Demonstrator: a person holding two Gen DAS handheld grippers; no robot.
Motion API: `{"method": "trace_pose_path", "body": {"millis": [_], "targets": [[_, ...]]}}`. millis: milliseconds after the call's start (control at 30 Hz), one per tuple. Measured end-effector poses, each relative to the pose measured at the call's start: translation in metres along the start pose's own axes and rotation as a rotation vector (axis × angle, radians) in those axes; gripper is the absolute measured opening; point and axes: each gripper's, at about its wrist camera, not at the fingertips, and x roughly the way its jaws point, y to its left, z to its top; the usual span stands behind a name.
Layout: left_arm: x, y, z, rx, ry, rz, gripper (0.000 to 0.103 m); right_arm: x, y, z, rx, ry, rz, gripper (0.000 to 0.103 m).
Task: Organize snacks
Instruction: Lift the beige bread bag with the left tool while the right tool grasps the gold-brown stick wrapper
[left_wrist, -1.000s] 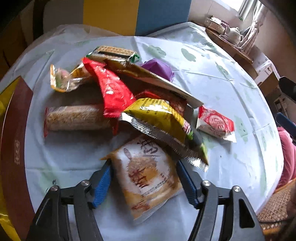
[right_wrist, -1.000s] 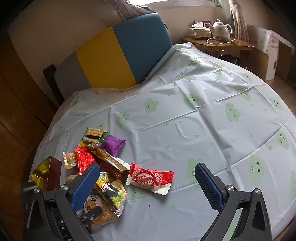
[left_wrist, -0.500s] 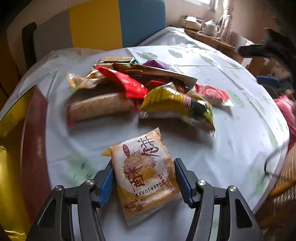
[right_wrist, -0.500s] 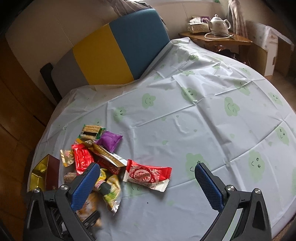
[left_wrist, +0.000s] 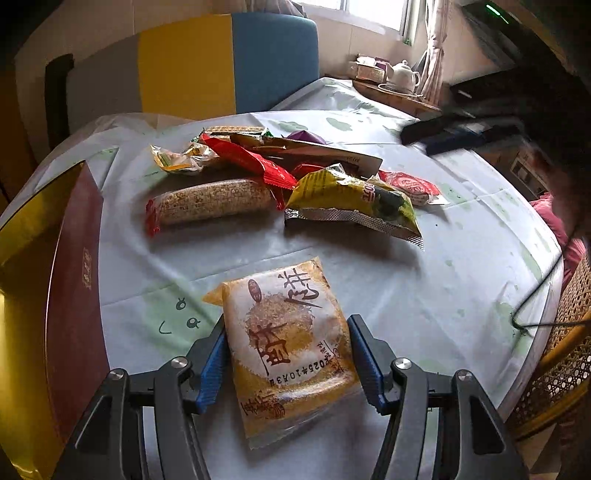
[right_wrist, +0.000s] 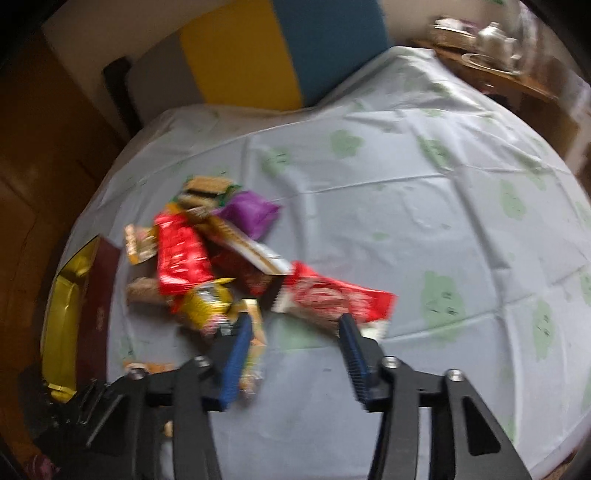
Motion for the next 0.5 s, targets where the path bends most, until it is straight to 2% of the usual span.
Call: {"method": "trace_pose_path", "body": {"millis": [100,200,367,500], "targets": [[-0.001,0.002,-0.001,-0.006,-0.006,-0.008,0.062,0.010,0.028,0.012,-0.110,0.002,0.013,0.045],[-0.002,0.003,-0.001,-0.013,-0.008,-0.016,0.062,0.037,0.058,0.029,-0.214,0.036,0.025,0.034],[-0.002,0.004,-0.001,-0.021,-0.014,-0.022,0.062,0.084,0.093,0.057,-0.329,0.067,-0.035,0.033],[-0.001,0.005,0.000,-0.022,-0.016,-0.026,0.062,0.116,0.102,0.068,-0.386,0.125,-0.100,0.030]]}}
